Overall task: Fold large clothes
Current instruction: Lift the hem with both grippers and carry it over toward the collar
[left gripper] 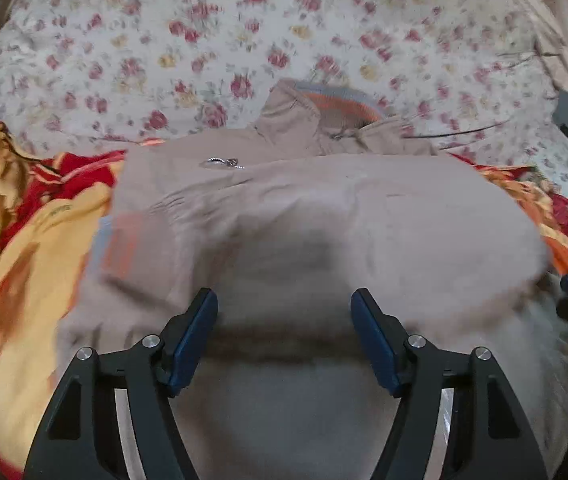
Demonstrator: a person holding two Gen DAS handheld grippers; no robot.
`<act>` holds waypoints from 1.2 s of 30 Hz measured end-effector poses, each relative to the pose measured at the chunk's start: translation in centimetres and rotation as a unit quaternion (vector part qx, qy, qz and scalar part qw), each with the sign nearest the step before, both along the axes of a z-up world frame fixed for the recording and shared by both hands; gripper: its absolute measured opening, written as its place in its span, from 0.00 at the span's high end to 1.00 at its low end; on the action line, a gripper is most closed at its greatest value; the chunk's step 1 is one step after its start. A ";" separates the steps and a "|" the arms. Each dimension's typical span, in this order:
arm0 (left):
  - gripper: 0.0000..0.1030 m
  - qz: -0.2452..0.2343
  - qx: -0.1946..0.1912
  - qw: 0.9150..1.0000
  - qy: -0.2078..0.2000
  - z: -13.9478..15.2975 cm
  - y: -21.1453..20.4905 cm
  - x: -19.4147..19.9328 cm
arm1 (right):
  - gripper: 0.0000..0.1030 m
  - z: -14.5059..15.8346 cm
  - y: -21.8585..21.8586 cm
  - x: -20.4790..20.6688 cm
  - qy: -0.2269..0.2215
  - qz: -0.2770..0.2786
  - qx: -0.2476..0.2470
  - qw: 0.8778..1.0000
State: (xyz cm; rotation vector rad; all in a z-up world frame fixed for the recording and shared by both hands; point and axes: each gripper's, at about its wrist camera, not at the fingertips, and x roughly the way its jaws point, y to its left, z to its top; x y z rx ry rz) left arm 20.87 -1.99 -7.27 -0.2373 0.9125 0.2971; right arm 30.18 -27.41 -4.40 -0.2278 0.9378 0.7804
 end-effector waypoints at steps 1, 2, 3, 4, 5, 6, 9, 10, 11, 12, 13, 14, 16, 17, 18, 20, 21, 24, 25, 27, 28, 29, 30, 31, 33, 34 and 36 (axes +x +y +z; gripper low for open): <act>0.37 -0.006 0.005 1.000 -0.007 0.8 -0.5 -1.2 | 0.53 0.2 -1.1 -1.5 -0.001 0.005 0.008 1.000; 0.37 -0.013 0.016 1.000 -0.014 1.6 -1.2 -2.7 | 0.53 0.2 -2.3 -3.0 0.001 0.010 0.016 1.000; 0.37 -0.029 0.029 0.999 -0.028 2.5 -2.1 -4.6 | 0.52 0.2 -3.4 -4.8 0.002 0.020 0.023 1.000; 0.37 -0.041 0.036 0.998 -0.038 3.1 -2.7 -6.3 | 0.50 -0.1 -4.5 -7.0 0.002 0.033 0.026 0.999; 0.37 -0.042 0.039 0.997 -0.043 3.5 -3.1 -7.9 | 0.45 -0.7 -5.5 -8.9 0.005 0.043 0.023 0.999; 0.37 -0.038 0.040 0.997 -0.046 3.6 -3.3 -9.6 | 0.39 -1.4 -6.3 -10.3 0.011 0.050 0.011 0.999; 0.37 -0.013 0.028 0.999 -0.029 3.2 -3.2 -14.5 | 0.37 -4.7 -7.4 -13.8 0.008 0.072 -0.065 0.995; 0.37 -0.003 0.027 0.999 -0.021 3.1 -3.0 -16.0 | 0.37 -4.3 -7.7 -14.3 -0.009 0.068 -0.065 0.995; 0.37 0.010 0.027 0.999 -0.016 3.3 -2.7 -18.0 | 0.37 -3.5 -8.5 -14.4 -0.005 0.054 -0.053 0.997; 0.37 0.021 0.025 0.999 -0.017 3.4 -2.5 -19.5 | 0.36 -2.7 -9.9 -14.4 0.007 0.028 -0.021 0.999; 0.37 0.033 0.019 0.999 -0.019 3.6 -2.2 -21.7 | 0.35 -2.2 -11.1 -14.4 0.018 0.003 0.005 1.000; 0.37 0.042 0.012 0.999 -0.018 3.5 -1.9 -23.2 | 0.27 -2.1 -12.7 -14.6 0.034 -0.032 0.031 0.998; 0.37 0.056 0.001 0.998 -0.014 3.1 -1.8 -25.9 | 0.24 -2.6 -15.5 -15.3 0.066 -0.101 0.067 0.990; 0.37 0.062 -0.008 0.998 -0.012 2.7 -2.0 -27.3 | 0.24 -3.3 -16.5 -16.1 0.081 -0.123 0.071 0.987; 0.37 0.065 -0.015 0.998 -0.008 2.2 -2.2 -28.2 | 0.24 -4.4 -17.4 -16.7 0.104 -0.142 0.070 0.982; 0.37 0.061 -0.026 0.998 0.002 1.1 -3.1 -29.6 | 0.24 -5.8 -18.3 -17.5 0.147 -0.160 0.080 0.973; 0.37 0.059 -0.034 0.998 0.003 0.6 -3.5 -29.8 | 0.24 -6.4 -18.4 -17.8 0.169 -0.160 0.089 0.968; 0.37 0.053 -0.080 0.995 0.002 -0.8 -4.1 -29.9 | 0.24 -6.8 -17.0 -18.1 0.176 -0.119 0.083 0.974; 0.37 0.052 -0.099 0.994 -0.002 -1.1 -4.2 -30.0 | 0.24 -7.1 -16.3 -18.2 0.171 -0.109 0.074 0.976; 0.37 0.043 -0.144 0.989 -0.003 -2.1 -4.5 -29.4 | 0.24 -7.7 -15.1 -18.9 0.176 -0.085 0.053 0.979; 0.37 0.038 -0.152 0.988 0.007 -2.6 -4.7 -29.1 | 0.24 -8.1 -14.6 -19.2 0.183 -0.072 0.043 0.979; 0.41 0.031 -0.152 0.988 0.020 -3.0 -5.2 -28.8 | 0.24 -8.3 -14.2 -19.5 0.185 -0.061 0.036 0.980; 0.49 0.020 -0.147 0.989 0.026 -3.2 -5.8 -28.5 | 0.25 -8.1 -14.0 -19.9 0.181 -0.053 0.034 0.981; 0.57 0.007 -0.138 0.990 0.026 -3.2 -6.4 -28.3 | 0.28 -7.9 -13.9 -20.1 0.176 -0.050 0.035 0.983; 0.88 -0.012 -0.125 0.992 0.016 -2.6 -7.2 -28.2 | 0.69 -7.6 -14.2 -20.1 0.175 -0.049 0.040 0.983; 0.92 -0.018 -0.122 0.992 0.010 -2.2 -7.5 -28.3 | 0.74 -7.5 -14.4 -20.0 0.188 -0.051 0.042 0.980; 0.93 -0.028 -0.109 0.994 -0.002 -1.3 -8.2 -28.6 | 0.80 -7.2 -15.2 -20.5 0.203 -0.058 0.045 0.976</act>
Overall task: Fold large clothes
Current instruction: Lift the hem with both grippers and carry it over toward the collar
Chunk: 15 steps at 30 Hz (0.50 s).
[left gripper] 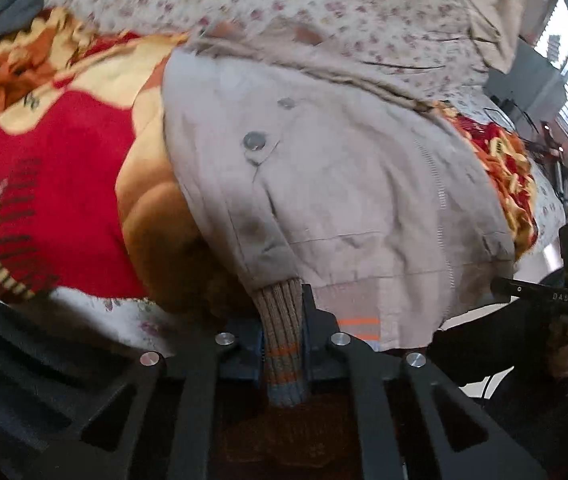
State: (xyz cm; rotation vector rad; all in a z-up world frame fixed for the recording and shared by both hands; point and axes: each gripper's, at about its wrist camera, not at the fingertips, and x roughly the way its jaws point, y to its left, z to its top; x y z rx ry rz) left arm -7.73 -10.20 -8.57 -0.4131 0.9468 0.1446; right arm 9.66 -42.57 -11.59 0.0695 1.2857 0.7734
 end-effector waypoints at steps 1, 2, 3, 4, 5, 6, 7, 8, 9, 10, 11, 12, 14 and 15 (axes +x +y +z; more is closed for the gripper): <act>0.93 -0.001 0.002 1.000 -0.006 0.4 -0.2 -0.2 | 0.80 0.1 -0.2 -0.4 -0.002 0.001 0.003 1.000; 0.93 0.000 0.000 1.000 -0.011 0.6 0.0 -0.4 | 0.80 0.3 -0.3 -0.8 -0.002 0.001 0.008 1.000; 0.93 0.002 -0.001 1.000 -0.015 0.8 0.1 -0.4 | 0.81 0.6 -0.6 -1.0 -0.003 -0.002 0.015 1.000; 0.93 0.003 -0.004 1.000 -0.020 0.9 0.3 -0.5 | 0.81 0.9 -1.2 -1.1 -0.006 -0.006 0.025 1.000; 0.93 0.007 -0.010 1.000 -0.027 1.0 0.6 -0.6 | 0.82 1.1 -1.5 -1.0 -0.006 -0.009 0.034 0.999; 0.93 0.008 -0.014 0.999 -0.031 1.1 0.9 -0.6 | 0.83 1.3 -1.6 -0.9 -0.007 -0.012 0.044 0.999; 0.93 0.009 -0.018 0.999 -0.035 1.2 1.1 -0.5 | 0.83 1.4 -1.7 -0.8 -0.010 -0.014 0.054 0.998; 0.92 0.008 -0.023 0.999 -0.038 1.2 1.3 -0.4 | 0.83 1.5 -1.7 -0.6 -0.013 -0.015 0.061 0.998; 0.92 0.007 -0.026 0.999 -0.037 1.0 1.4 -0.2 | 0.83 1.5 -1.4 -0.4 -0.014 -0.015 0.065 0.998; 0.91 0.005 -0.031 0.999 -0.032 0.7 1.5 0.3 | 0.82 1.3 -1.4 -0.2 -0.012 -0.016 0.072 0.997; 0.89 0.007 -0.033 0.999 -0.025 0.4 1.4 0.4 | 0.82 1.1 -1.3 0.1 -0.010 -0.018 0.072 0.997; 0.89 0.009 -0.031 0.999 -0.016 0.0 1.4 0.7 | 0.81 0.8 -1.2 0.4 -0.007 -0.019 0.064 0.998; 0.89 0.015 -0.024 1.000 -0.005 -0.3 1.2 0.8 | 0.79 0.2 -0.5 0.7 0.000 -0.020 0.051 0.998; 0.89 0.015 -0.024 1.000 -0.003 -0.4 1.2 0.8 | 0.75 -0.1 -0.2 0.7 0.002 -0.018 0.045 0.999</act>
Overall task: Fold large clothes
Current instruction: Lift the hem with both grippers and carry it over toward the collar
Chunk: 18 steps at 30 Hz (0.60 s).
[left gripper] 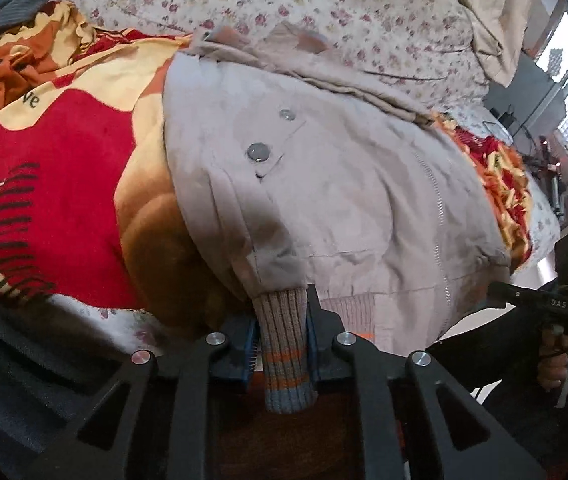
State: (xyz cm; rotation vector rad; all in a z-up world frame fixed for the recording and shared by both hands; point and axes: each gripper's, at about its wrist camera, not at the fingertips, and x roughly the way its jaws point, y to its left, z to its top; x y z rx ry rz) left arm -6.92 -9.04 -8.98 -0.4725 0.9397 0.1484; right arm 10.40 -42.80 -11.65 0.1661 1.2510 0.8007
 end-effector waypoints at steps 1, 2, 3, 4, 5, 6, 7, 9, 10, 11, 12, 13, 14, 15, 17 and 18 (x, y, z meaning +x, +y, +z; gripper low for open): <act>0.89 0.001 -0.001 1.000 -0.001 0.0 0.0 -0.1 | 0.73 -0.1 0.3 -0.1 0.000 0.000 -0.005 1.000; 0.89 0.002 -0.003 1.000 -0.005 0.1 0.1 -0.2 | 0.72 -0.1 0.4 -0.1 -0.001 0.000 -0.008 1.000; 0.90 0.002 -0.003 1.000 -0.008 0.2 0.1 -0.3 | 0.72 -0.1 0.5 -0.2 -0.001 0.000 -0.007 1.000; 0.93 0.003 -0.004 1.000 -0.017 0.4 0.2 -0.6 | 0.71 0.0 0.6 -0.3 -0.001 0.001 -0.002 1.000; 0.95 0.004 -0.006 1.000 -0.024 0.7 0.2 -0.8 | 0.76 0.3 0.5 -0.5 -0.004 0.005 0.004 1.000; 0.97 0.007 -0.007 0.999 -0.036 1.3 0.3 -1.2 | 0.88 0.8 0.4 -0.8 -0.012 0.013 0.014 1.000; 0.97 0.009 -0.010 0.999 -0.043 1.8 0.4 -1.6 | 0.89 1.3 0.2 -0.9 -0.020 0.017 0.020 0.999; 0.97 0.013 -0.021 0.998 -0.053 2.8 0.9 -2.4 | 0.91 2.9 -0.3 -1.7 -0.045 0.023 0.032 0.998; 0.97 0.015 -0.023 0.998 -0.059 3.4 1.1 -3.0 | 0.91 3.9 -0.6 -2.2 -0.058 0.031 0.037 0.997; 0.97 0.014 -0.022 0.998 -0.064 4.0 1.1 -3.5 | 0.91 4.8 -0.9 -2.6 -0.070 0.037 0.046 0.996; 0.97 0.013 -0.021 0.997 -0.069 4.6 1.2 -4.1 | 0.91 5.8 -1.3 -3.1 -0.079 0.042 0.055 0.994; 0.97 0.012 -0.021 0.997 -0.072 5.2 1.2 -4.5 | 0.91 6.5 -1.5 -3.4 -0.086 0.044 0.060 0.994; 0.97 0.007 -0.017 0.997 -0.077 5.9 1.1 -5.1 | 0.92 7.4 -2.0 -3.7 -0.093 0.049 0.067 0.992; 0.97 0.003 -0.013 0.997 -0.080 6.6 0.9 -5.5 | 0.92 8.4 -2.4 -4.2 -0.101 0.054 0.075 0.991; 0.97 -0.012 -0.003 0.996 -0.087 8.0 0.5 -6.6 | 0.92 10.0 -3.1 -4.8 -0.113 0.059 0.085 0.988; 0.97 -0.020 0.000 0.996 -0.092 8.6 0.2 -7.0 | 0.92 10.9 -3.5 -5.2 -0.122 0.065 0.091 0.986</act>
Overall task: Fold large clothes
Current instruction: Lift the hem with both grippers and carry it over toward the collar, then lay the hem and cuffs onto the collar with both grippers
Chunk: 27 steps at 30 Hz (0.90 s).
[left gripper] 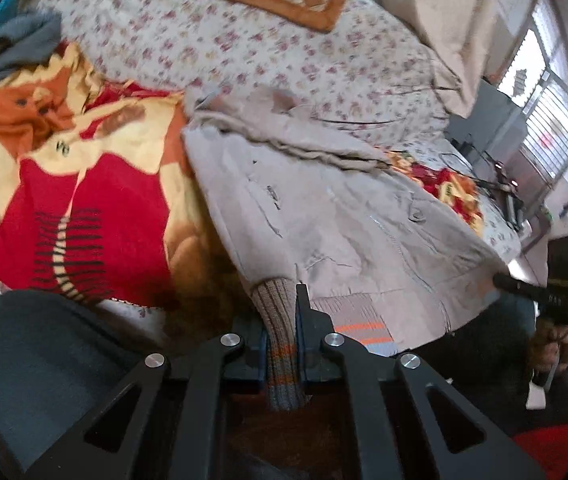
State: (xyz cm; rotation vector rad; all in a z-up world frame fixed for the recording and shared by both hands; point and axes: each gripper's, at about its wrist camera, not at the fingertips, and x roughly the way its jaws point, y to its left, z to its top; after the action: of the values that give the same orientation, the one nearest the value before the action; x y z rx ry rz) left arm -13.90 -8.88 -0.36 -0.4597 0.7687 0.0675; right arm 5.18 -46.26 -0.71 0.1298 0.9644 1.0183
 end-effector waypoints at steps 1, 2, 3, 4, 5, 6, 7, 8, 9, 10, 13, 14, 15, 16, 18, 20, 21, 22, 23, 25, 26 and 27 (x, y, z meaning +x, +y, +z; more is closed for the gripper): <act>0.97 -0.007 0.002 1.000 -0.005 0.6 -0.3 -0.4 | 0.92 0.8 -0.3 -0.3 -0.007 0.004 0.005 1.000; 0.97 -0.015 -0.001 1.000 -0.010 1.2 -0.5 -1.0 | 0.92 1.5 -0.5 -0.6 -0.010 0.006 0.009 1.000; 0.97 -0.024 -0.003 1.000 -0.014 1.6 -0.7 -1.4 | 0.92 2.3 -0.8 -0.9 -0.014 0.009 0.014 1.000; 0.97 -0.030 -0.003 0.999 -0.018 2.1 -1.0 -2.0 | 0.92 2.8 -1.0 -1.2 -0.016 0.013 0.017 1.000; 0.97 -0.035 -0.002 0.999 -0.021 2.5 -1.2 -2.3 | 0.92 3.3 -1.2 -1.6 -0.019 0.017 0.021 0.999; 0.97 -0.040 -0.001 0.999 -0.024 2.9 -1.5 -2.7 | 0.92 4.0 -1.6 -2.0 -0.024 0.022 0.024 0.999; 0.97 -0.043 -0.001 0.999 -0.027 3.4 -1.7 -3.1 | 0.92 4.4 -1.8 -2.4 -0.029 0.023 0.026 0.999; 0.97 -0.047 0.003 0.998 -0.030 4.0 -2.0 -3.5 | 0.92 4.9 -2.1 -2.9 -0.034 0.026 0.029 0.999; 0.97 -0.049 0.007 0.998 -0.033 4.5 -2.1 -3.7 | 0.92 5.6 -2.5 -3.2 -0.041 0.030 0.033 0.998; 0.97 -0.050 0.006 0.998 -0.038 5.1 -2.3 -4.0 | 0.92 6.0 -2.7 -3.4 -0.045 0.030 0.035 0.998; 0.97 -0.047 -0.001 0.997 -0.064 7.0 -1.7 -3.7 | 0.92 7.7 -3.4 -3.5 -0.069 0.028 0.047 0.996; 0.97 -0.042 0.005 0.997 -0.070 7.6 -1.3 -3.0 | 0.92 7.9 -3.5 -3.1 -0.070 0.025 0.049 0.996; 0.97 -0.034 0.016 0.997 -0.072 8.0 -0.9 -2.2 | 0.92 8.1 -3.4 -2.1 -0.072 0.020 0.050 0.996; 0.97 -0.027 0.029 0.996 -0.075 8.4 -0.5 -0.9 | 0.92 8.3 -3.2 -1.4 -0.076 0.017 0.049 0.996; 0.97 -0.019 0.041 0.996 -0.080 8.7 0.1 1.4 | 0.92 8.6 -2.5 0.2 -0.081 0.007 0.052 0.995; 0.97 -0.010 0.070 0.995 -0.075 8.7 0.2 3.6 | 0.92 8.8 -1.2 2.2 -0.086 -0.005 0.053 0.995; 0.97 -0.009 0.092 0.993 -0.074 8.5 0.3 4.9 | 0.92 8.8 -0.6 3.3 -0.086 -0.010 0.052 0.995; 0.97 -0.003 0.111 0.991 -0.071 8.2 0.5 6.1 | 0.92 8.7 0.0 4.2 -0.089 -0.012 0.052 0.995; 0.97 0.001 0.121 0.990 -0.068 7.8 0.8 7.3 | 0.92 8.5 0.8 5.2 -0.089 -0.017 0.048 0.995; 0.97 0.008 0.133 0.989 -0.067 7.0 1.5 9.1 | 0.92 7.9 2.0 7.1 -0.088 -0.027 0.041 0.995; 0.97 0.011 0.132 0.989 -0.061 6.5 2.1 10.4 | 0.92 7.6 2.7 8.0 -0.092 -0.032 0.035 0.995; 0.97 0.014 0.132 0.989 -0.058 6.3 2.5 11.2 | 0.92 7.2 3.4 9.4 -0.090 -0.039 0.029 0.995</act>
State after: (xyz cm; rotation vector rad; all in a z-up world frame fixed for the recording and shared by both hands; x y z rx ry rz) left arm -2.74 -6.39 5.91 -0.2210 0.6280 0.1651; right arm 14.55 -42.86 6.49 0.1197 0.7612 0.9690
